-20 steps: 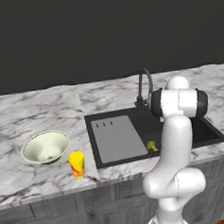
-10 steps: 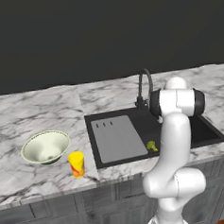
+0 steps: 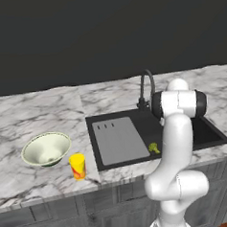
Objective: Remove the broccoli and broccoli from the sink. Then move the bowl and cup from the counter to the sink for washing.
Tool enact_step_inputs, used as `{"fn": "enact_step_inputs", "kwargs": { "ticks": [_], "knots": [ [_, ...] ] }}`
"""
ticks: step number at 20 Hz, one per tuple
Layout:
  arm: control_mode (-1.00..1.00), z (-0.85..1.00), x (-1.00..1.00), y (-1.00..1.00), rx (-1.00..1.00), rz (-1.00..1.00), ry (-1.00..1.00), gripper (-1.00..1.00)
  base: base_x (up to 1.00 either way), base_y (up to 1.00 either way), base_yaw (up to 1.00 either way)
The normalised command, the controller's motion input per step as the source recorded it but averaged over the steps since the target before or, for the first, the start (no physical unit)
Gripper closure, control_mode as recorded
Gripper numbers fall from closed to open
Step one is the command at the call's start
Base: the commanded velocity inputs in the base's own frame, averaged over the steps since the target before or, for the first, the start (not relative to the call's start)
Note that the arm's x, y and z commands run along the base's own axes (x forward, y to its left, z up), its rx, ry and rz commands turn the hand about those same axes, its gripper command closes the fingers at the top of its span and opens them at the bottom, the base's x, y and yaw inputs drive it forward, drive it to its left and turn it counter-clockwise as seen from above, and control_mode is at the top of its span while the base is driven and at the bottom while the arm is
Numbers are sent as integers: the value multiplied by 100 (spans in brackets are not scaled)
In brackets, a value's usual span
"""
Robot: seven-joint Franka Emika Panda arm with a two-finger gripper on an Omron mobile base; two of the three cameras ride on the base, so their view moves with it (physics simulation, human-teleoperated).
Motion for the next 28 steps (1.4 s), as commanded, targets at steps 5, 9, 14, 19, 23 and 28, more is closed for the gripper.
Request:
{"fn": "enact_step_inputs", "kwargs": {
  "ticks": [5,9,14,19,23,28],
  "knots": [
    [-100,-10,0,0,0,-5,0,-100,0,0,0],
    [-100,-13,2,0,-3,-7,0,-100,0,0,0],
    [-100,-15,0,0,-5,-9,0,-100,0,0,0],
    [-100,-12,2,0,-1,-8,0,-100,0,0,0],
    [-100,-11,2,0,0,-7,0,-100,0,0,0],
    [-100,-11,1,0,0,-6,0,-100,0,0,0]
  ]
}}
